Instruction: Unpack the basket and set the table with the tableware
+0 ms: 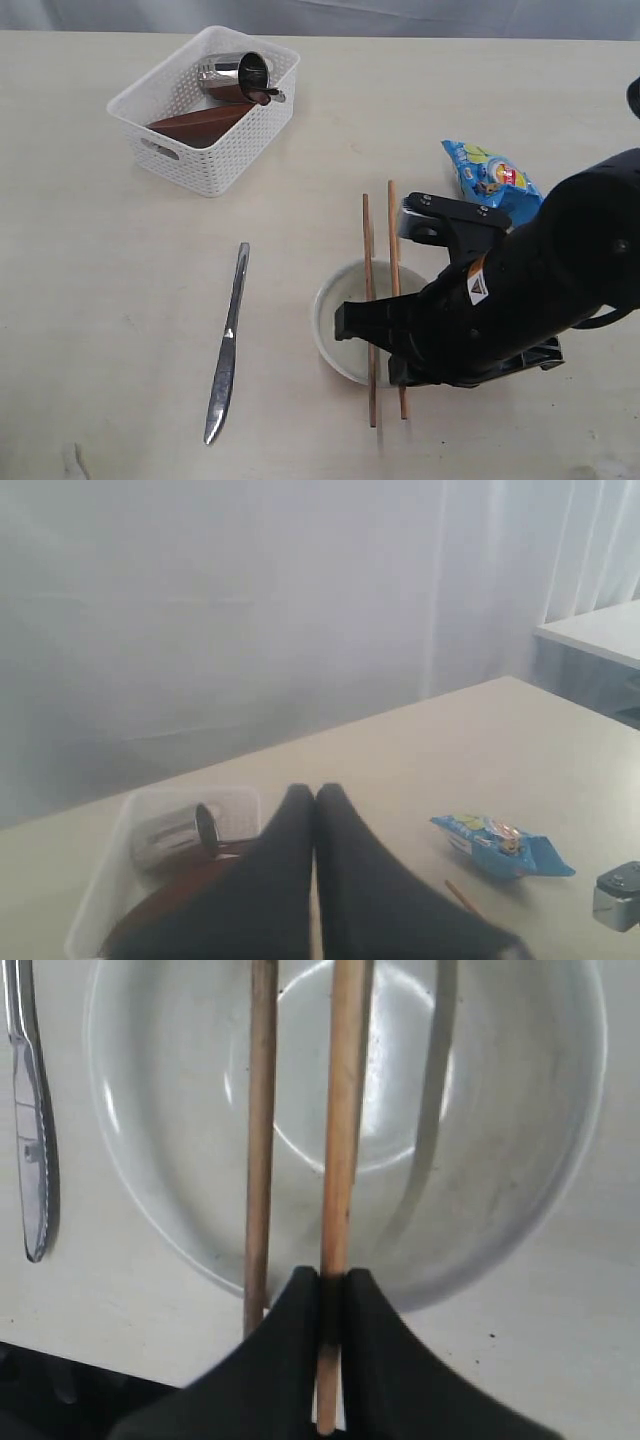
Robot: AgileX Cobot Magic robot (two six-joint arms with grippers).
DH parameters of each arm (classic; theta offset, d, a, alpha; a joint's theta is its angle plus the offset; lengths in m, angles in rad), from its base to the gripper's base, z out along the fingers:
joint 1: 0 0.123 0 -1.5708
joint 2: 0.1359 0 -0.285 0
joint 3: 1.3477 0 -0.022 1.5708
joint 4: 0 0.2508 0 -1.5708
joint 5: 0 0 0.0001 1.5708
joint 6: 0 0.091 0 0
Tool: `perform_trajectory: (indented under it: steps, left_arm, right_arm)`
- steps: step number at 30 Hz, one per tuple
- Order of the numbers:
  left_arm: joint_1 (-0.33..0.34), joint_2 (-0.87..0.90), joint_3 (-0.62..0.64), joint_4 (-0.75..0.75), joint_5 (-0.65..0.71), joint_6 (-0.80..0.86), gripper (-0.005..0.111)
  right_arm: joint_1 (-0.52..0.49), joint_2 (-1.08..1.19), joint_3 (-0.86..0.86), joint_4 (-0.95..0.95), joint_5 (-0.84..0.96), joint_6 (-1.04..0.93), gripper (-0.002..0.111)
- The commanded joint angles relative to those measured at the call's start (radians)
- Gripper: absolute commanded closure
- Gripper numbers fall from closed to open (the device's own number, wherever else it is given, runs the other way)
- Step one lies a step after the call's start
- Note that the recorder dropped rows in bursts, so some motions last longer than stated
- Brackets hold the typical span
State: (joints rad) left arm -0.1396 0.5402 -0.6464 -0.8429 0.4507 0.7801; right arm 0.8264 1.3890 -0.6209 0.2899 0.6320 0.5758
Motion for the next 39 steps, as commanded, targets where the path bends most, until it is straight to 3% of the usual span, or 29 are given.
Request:
perform_trajectory:
  steps: [1,39]
  left_arm:
    - [0.001,-0.006,0.000,-0.009,-0.009,-0.003,0.107]
    - [0.001,-0.006,0.000,-0.009,-0.012,-0.003,0.107]
  right_arm:
    - [0.003,-0.004,0.005,-0.002,-0.007,-0.012,0.109]
    - [0.003,0.032,0.005,-0.001,-0.010,-0.016,0.108]
